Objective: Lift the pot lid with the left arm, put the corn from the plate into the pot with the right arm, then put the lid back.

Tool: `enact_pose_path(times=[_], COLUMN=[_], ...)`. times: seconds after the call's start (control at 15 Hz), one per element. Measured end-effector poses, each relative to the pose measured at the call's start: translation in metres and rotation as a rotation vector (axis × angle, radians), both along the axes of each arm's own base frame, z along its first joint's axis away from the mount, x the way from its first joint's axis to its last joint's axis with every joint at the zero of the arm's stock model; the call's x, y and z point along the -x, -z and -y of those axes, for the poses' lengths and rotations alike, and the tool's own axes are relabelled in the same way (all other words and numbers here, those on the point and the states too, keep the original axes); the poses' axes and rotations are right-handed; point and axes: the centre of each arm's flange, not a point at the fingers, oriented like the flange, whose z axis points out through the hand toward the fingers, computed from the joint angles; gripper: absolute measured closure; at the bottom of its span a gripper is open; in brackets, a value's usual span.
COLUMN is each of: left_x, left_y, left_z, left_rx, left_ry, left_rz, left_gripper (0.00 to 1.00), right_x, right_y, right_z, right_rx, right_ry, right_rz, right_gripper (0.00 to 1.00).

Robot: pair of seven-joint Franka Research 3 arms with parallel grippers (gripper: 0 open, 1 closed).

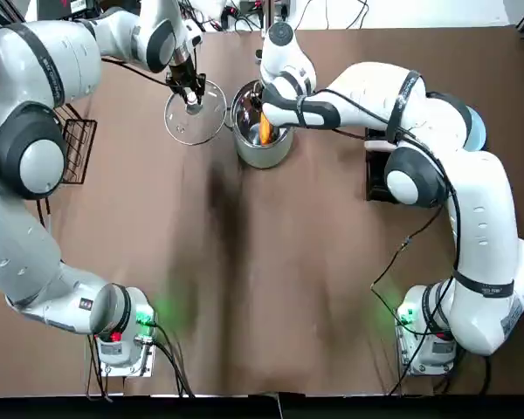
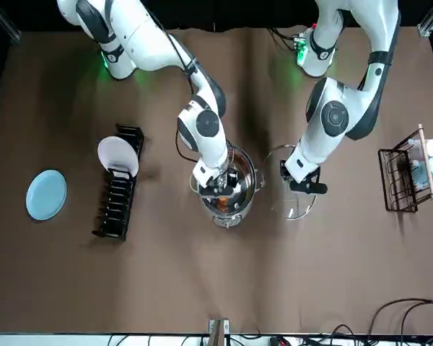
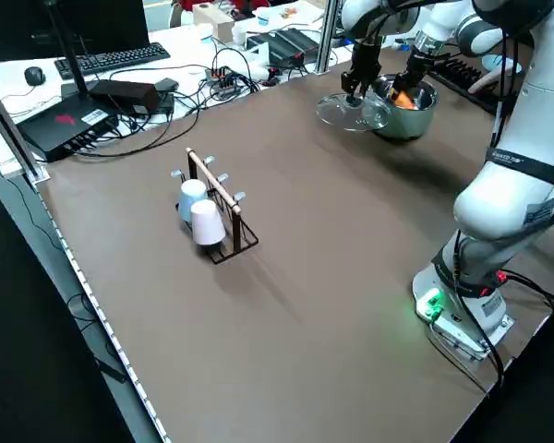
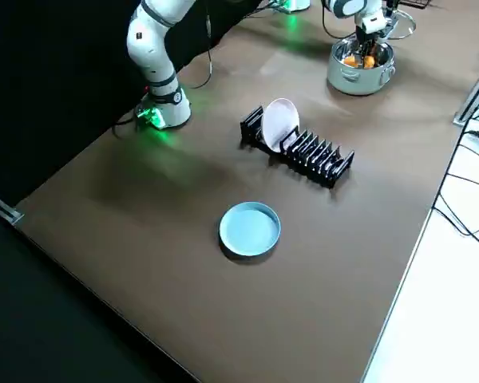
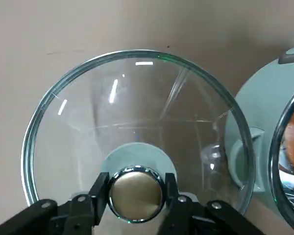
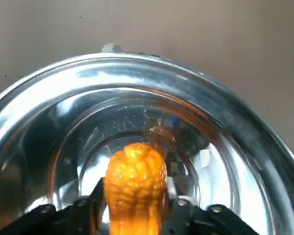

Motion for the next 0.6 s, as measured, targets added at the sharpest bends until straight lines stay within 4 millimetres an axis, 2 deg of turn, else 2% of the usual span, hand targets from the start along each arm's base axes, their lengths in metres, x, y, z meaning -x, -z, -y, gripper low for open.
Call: enact_pose_path(times=[0.33, 0.4, 0.6], left_x=[0.000, 0.000, -0.001], left_y=[0.000, 0.000, -0.007], left_z=[0.000, 0.000, 0.000], left_rx=[0.000, 0.000, 0.003], left_ry=[0.000, 0.000, -0.003], left_rz=[0.000, 0.000, 0.011], left_gripper=[0.50, 0.50, 0.50], right_x=[0.002, 0.001, -0.021], right_y=[-0.001, -0.002, -0.029], right_z=[-0.002, -0.002, 0.016], right_rx=[0.042, 0.043, 0.041], right_ry=[-0.045, -0.047, -0.008], right_rz=[0.046, 0.051, 0.063], right_gripper=[0.04, 0.00, 0.01])
